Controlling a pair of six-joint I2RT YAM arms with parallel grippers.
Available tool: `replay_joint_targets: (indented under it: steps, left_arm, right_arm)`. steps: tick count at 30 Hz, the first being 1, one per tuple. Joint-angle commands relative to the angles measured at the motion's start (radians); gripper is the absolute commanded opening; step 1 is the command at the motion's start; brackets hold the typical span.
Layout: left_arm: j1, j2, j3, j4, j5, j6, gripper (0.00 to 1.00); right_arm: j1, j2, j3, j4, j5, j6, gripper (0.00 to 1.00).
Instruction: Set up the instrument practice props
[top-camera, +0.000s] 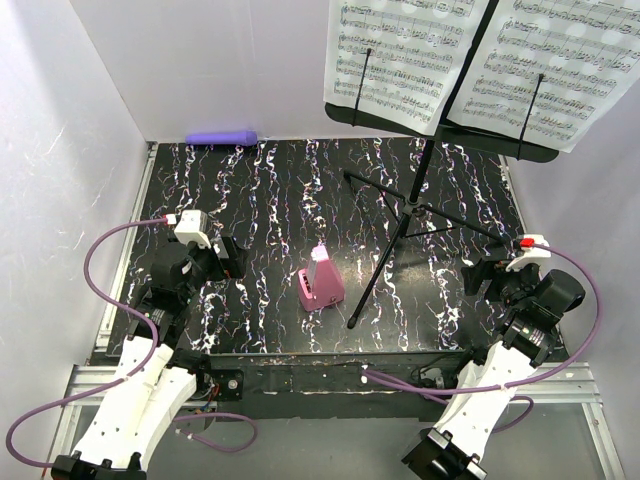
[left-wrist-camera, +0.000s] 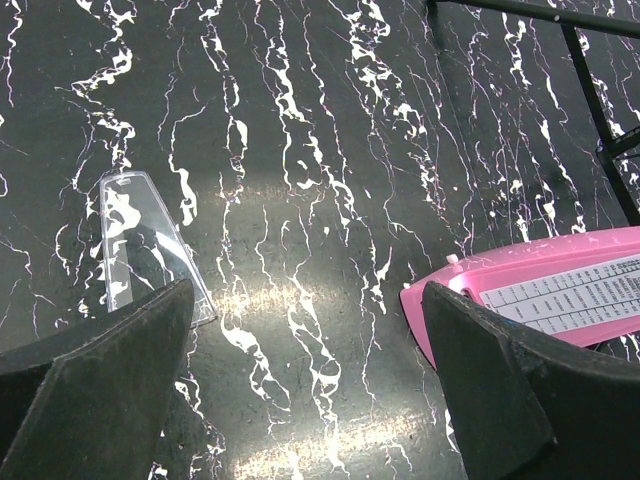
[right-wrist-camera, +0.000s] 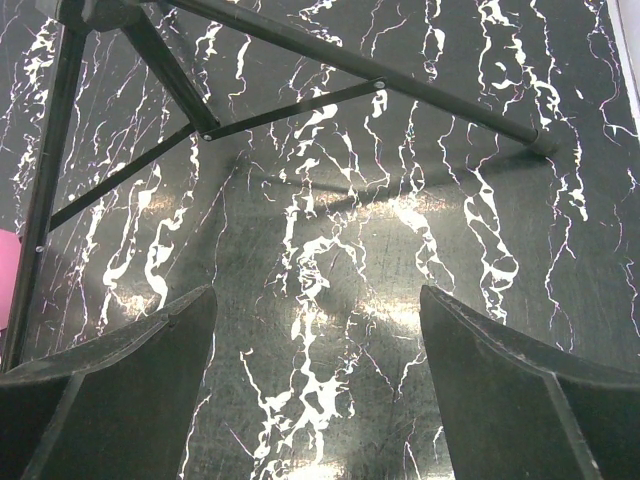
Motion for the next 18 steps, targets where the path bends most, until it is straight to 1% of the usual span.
replay_joint_targets:
  steps: [1,5,9,11,13,18]
  left_arm:
    - [-0.008,-0.009,0.006,-0.004,-0.018,0.011,0.98]
    - [-0.008,-0.013,0.006,-0.006,-0.023,0.011,0.98]
    - [-0.011,-0.019,0.009,-0.009,-0.032,0.013,0.98]
    - [-0.009,-0.027,0.012,-0.013,-0.038,0.013,0.98]
    - [-0.009,-0.041,0.012,-0.015,-0.078,0.011,0.98]
    - [-0.011,-0.071,0.009,-0.015,-0.106,0.008,0.98]
  right_arm:
    - [-0.006,-0.009,0.031,0.014,-0.017,-0.005,0.9]
    - [-0.009,-0.007,0.032,0.017,-0.017,-0.002,0.9]
    - [-0.011,-0.004,0.034,0.017,-0.009,0.003,0.93]
    - [-0.013,-0.004,0.038,0.027,0.021,0.029,0.95]
    - [-0.014,-0.003,0.044,0.047,0.079,0.069,0.95]
    - [-0.014,0.036,0.058,0.083,0.222,0.227,0.96]
